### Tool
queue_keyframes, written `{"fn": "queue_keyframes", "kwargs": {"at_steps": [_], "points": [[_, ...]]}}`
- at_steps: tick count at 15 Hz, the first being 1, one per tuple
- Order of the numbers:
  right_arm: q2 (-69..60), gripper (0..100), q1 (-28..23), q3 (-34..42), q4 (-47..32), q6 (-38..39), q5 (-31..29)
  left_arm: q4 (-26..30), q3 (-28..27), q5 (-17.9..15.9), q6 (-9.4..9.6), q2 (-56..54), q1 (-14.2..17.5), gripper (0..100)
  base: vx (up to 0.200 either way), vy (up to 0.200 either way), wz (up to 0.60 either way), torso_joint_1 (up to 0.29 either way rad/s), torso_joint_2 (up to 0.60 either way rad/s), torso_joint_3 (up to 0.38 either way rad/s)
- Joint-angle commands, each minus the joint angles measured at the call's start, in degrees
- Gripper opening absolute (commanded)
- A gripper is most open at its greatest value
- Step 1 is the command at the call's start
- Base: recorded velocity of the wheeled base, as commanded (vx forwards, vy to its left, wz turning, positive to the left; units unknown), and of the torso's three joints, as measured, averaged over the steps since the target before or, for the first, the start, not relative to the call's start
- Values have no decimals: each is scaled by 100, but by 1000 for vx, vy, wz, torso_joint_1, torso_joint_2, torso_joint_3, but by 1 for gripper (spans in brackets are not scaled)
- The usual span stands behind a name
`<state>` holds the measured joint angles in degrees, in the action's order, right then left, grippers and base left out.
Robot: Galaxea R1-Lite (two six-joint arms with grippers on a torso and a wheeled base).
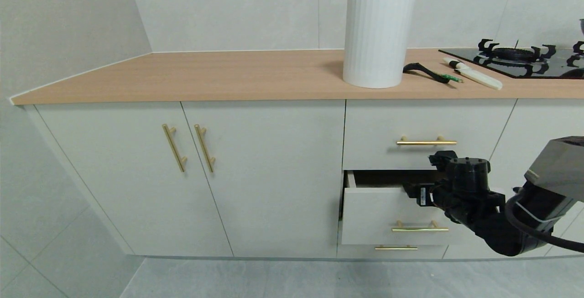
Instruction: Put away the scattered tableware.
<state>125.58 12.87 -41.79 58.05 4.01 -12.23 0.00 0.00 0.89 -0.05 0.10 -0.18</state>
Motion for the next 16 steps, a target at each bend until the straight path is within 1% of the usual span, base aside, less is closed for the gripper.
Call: {"fn": "queue_keyframes", "kwargs": {"at_steps": [1,6,7,9,10,13,14,15,16], "points": [[-200,100,5,57,-453,-14,19,0,0,8,-4,8,1,100,0,0,0,0,0,0],[-1053,100,5,57,-1850,3,194,0,0,8,-4,8,1,100,0,0,0,0,0,0],[-1105,100,5,48,-1973,3,212,0,-9,-1,-4,8,1,100,0,0,0,0,0,0],[-1615,100,5,-66,-3151,12,467,0,0,8,-4,8,1,100,0,0,0,0,0,0],[-1765,100,5,-136,-3546,3,511,0,0,-1,-4,8,1,100,0,0,0,0,0,0],[-2151,100,66,-497,-5102,3,564,0,0,8,-4,8,1,100,0,0,0,0,0,0],[-2195,100,93,-585,-5410,3,616,0,0,8,-4,8,1,100,0,0,0,0,0,0],[-2301,100,101,-717,-5990,3,748,0,0,-1,-4,8,1,100,0,0,0,0,0,0],[-2345,100,145,-796,-6280,3,818,0,-9,-1,-4,8,1,100,0,0,0,0,0,0]]}}
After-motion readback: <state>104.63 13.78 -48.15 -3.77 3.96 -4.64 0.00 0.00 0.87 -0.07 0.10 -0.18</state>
